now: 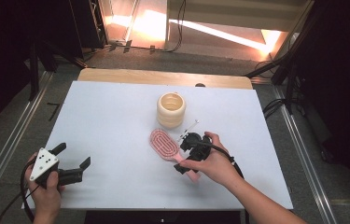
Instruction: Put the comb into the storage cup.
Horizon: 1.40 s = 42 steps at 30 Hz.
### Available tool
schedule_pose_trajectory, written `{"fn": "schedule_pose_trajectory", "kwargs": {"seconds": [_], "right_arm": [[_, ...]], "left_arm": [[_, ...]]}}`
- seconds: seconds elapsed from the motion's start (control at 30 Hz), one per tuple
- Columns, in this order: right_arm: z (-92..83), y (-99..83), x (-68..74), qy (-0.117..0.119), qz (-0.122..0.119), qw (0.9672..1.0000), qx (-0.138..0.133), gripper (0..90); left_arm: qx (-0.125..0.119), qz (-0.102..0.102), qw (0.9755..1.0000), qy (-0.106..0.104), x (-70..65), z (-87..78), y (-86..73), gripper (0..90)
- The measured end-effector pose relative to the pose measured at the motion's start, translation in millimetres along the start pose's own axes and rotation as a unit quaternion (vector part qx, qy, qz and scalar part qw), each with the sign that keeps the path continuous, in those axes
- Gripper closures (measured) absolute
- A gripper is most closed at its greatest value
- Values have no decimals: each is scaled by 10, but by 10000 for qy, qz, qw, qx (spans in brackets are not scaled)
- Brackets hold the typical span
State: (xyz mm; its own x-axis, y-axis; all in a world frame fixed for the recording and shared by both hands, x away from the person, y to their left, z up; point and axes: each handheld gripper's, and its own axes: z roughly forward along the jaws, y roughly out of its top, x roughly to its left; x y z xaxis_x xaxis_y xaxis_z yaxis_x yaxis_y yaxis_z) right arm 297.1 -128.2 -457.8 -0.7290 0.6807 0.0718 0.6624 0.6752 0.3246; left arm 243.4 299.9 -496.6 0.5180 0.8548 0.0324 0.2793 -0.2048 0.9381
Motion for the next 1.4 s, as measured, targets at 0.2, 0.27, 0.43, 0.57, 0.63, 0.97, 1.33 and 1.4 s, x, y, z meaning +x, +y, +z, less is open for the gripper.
{"fn": "schedule_pose_trajectory", "kwargs": {"seconds": [0.2, 0.27, 0.43, 0.57, 0.63, 0.97, 1.33, 1.4], "right_arm": [[69, 34, 29, -66, 245, 9997, -11, 131], [116, 40, 32, -144, 354, 9993, 9, 208], [165, 58, 50, -151, 422, 9990, 28, 346], [195, 78, 57, -180, 538, 9984, 56, 434], [202, 83, 57, -173, 554, 9983, 66, 449], [289, 89, 95, -269, 698, 9972, 85, 607], [280, 6, 60, -230, 421, 9987, -191, 679], [268, -16, 40, -125, 369, 9989, -275, 680]], "left_arm": [[-4, -2, 10000, -6, -1, 2, 0, 0], [-1, -2, 10000, -7, -1, 2, 0, 0], [7, 0, 10000, -9, -1, 4, 0, 0], [3, -3, 10000, -11, -1, 4, 0, 0], [7, -1, 10000, -11, -1, 4, 0, 0], [6, -2, 10000, -13, -2, 6, 0, 0], [11, 17, 10000, -9, -5, 10, 2, 0], [8, 9, 10000, -9, -4, 10, 2, 0]]}}
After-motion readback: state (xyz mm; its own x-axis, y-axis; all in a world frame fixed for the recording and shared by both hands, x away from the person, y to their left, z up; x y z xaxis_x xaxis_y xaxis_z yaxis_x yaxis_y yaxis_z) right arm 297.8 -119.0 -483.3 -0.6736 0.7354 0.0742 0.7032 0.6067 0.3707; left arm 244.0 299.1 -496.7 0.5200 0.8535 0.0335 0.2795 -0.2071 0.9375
